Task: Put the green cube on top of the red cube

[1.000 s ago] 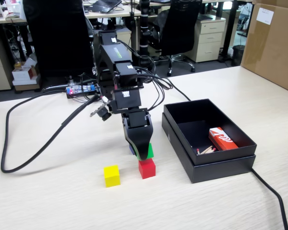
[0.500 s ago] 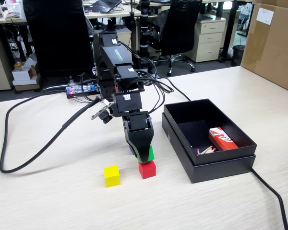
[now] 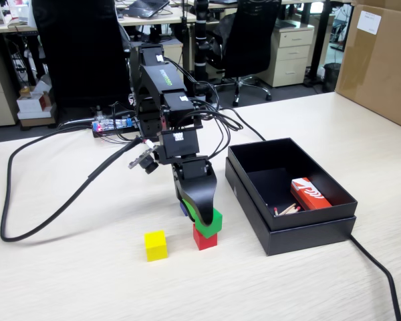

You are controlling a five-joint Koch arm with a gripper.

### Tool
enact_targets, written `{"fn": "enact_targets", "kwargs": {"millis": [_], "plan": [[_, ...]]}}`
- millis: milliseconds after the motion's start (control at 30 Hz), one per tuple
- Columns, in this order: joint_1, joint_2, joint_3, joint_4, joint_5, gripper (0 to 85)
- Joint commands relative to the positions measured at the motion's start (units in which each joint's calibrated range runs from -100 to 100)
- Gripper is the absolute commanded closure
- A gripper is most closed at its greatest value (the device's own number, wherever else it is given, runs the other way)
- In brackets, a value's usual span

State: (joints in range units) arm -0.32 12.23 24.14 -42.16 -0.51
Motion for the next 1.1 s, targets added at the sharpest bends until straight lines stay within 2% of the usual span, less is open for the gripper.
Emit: {"fn": "enact_targets", "kwargs": {"millis": [0,233,667,1067], "plan": [[0.05,-6.44,0.97,1.17,-0.68,41.4],[-0.68,-22.27,-5.29,1.08,-0.59,37.0],[-1.32,-52.22,-25.69,1.34,0.29,36.4],[-0.78,-85.96,-66.39,17.93,1.12,36.8]]}}
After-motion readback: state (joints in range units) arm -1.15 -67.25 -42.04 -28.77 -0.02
